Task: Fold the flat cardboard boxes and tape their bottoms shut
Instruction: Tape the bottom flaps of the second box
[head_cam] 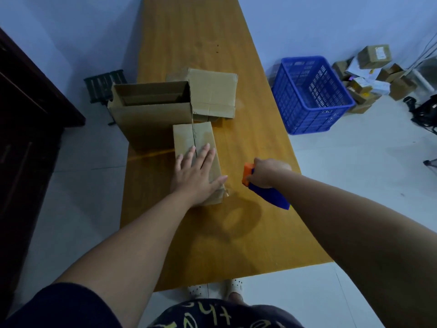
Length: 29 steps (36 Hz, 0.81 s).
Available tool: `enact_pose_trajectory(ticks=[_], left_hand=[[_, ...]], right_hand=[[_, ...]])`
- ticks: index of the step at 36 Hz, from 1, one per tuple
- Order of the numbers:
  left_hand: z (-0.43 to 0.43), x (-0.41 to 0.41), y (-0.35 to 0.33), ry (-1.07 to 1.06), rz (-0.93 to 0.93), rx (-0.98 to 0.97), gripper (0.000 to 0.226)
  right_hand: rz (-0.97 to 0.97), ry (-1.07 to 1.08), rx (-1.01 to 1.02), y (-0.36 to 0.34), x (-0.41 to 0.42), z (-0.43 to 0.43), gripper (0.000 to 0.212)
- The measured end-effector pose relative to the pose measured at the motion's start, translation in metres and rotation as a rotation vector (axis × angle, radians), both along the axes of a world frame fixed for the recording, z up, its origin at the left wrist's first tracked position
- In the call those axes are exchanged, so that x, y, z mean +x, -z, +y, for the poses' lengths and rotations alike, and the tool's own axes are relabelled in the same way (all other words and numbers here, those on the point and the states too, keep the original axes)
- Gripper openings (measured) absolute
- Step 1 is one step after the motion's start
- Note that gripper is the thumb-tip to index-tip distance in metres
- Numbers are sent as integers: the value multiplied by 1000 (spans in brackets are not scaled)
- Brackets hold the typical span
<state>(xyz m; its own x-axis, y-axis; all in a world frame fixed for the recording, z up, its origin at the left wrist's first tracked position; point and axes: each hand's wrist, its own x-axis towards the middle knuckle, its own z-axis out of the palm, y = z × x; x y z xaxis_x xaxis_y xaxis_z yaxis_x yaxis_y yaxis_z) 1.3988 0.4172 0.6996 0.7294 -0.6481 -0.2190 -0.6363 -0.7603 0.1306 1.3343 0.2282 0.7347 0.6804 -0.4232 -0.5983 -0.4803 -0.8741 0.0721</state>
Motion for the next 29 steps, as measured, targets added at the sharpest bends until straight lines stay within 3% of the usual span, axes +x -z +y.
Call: enact_pose_trajectory(ticks=[5, 10, 21, 26, 29], left_hand=[[0, -1, -3, 5, 18, 2, 87], [-1, -1, -2, 5, -21, 10, 81], [-1, -1, 0, -5, -21, 8, 82], [-1, 0, 2, -3, -21, 5, 81], [0, 1, 3, -3, -27, -5, 80]], right_hand=[[-163, 8, -19, 12, -3, 8, 56], [-184, -103, -86, 30, -16, 3, 67], [-170, -201, -98, 52, -20, 0, 59], [-174, -317, -248, 50, -16, -3, 61], [-186, -315, -227, 50, -13, -4, 62]])
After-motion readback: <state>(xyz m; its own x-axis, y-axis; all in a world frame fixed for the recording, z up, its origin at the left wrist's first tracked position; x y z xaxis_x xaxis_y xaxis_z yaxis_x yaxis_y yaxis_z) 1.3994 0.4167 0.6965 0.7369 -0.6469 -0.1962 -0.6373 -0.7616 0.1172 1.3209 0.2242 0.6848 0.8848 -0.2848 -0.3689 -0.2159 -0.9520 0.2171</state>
